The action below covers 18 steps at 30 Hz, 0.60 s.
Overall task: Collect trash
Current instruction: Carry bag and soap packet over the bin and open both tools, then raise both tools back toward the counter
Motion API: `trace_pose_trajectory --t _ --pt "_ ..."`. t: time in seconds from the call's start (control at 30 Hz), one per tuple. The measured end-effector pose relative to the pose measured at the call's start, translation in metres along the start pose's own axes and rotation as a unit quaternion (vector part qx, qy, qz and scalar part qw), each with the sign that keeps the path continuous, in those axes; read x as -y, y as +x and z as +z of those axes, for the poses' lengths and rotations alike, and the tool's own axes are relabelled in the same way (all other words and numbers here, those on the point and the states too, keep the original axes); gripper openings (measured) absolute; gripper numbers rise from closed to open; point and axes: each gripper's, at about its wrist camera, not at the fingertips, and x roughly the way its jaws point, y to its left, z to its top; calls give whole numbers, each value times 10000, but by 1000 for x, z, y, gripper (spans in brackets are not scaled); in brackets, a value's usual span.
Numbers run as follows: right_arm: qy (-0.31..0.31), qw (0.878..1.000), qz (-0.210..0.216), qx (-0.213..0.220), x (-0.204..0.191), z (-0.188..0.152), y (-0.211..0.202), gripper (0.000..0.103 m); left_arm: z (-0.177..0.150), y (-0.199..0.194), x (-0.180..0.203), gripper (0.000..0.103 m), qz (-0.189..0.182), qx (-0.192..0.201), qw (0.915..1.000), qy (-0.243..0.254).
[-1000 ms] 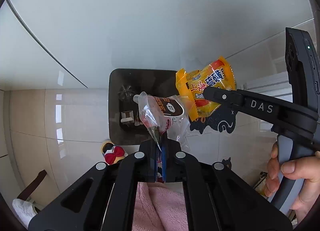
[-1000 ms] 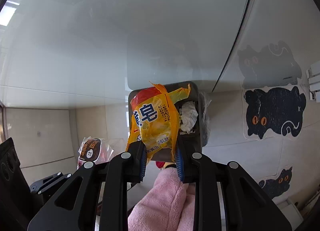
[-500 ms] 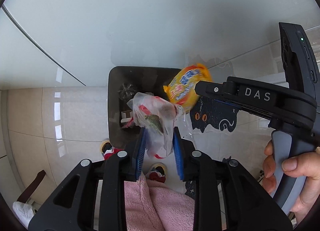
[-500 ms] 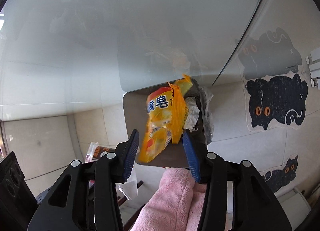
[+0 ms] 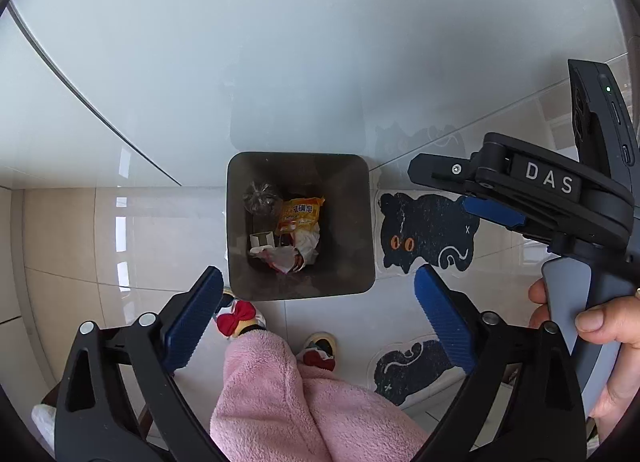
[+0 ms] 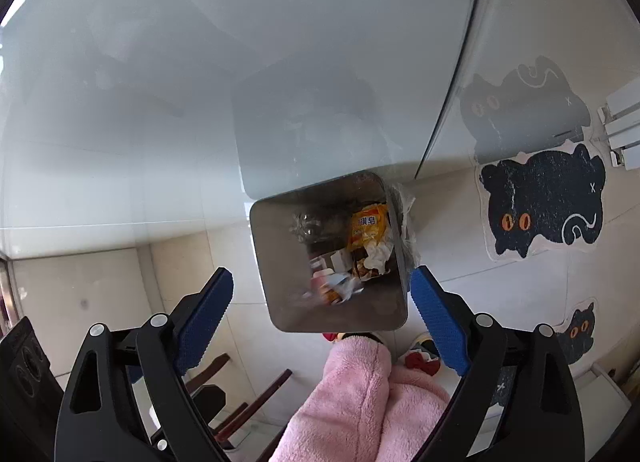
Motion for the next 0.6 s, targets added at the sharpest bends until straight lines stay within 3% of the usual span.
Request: trace_pose_trajectory --t 0.07,0.43,0.6 --pt "-17 10000 31 57 -2 -2 -15 99 -1 -12 4 95 -2 58 10000 -16" --pt "-348 9971 210 637 -20 -28 -134 99 -8 -115 19 95 3 792 9966 239" --pt "-630 9900 298 1229 -32 -35 -203 100 -1 -172 26 95 111 1349 9900 390"
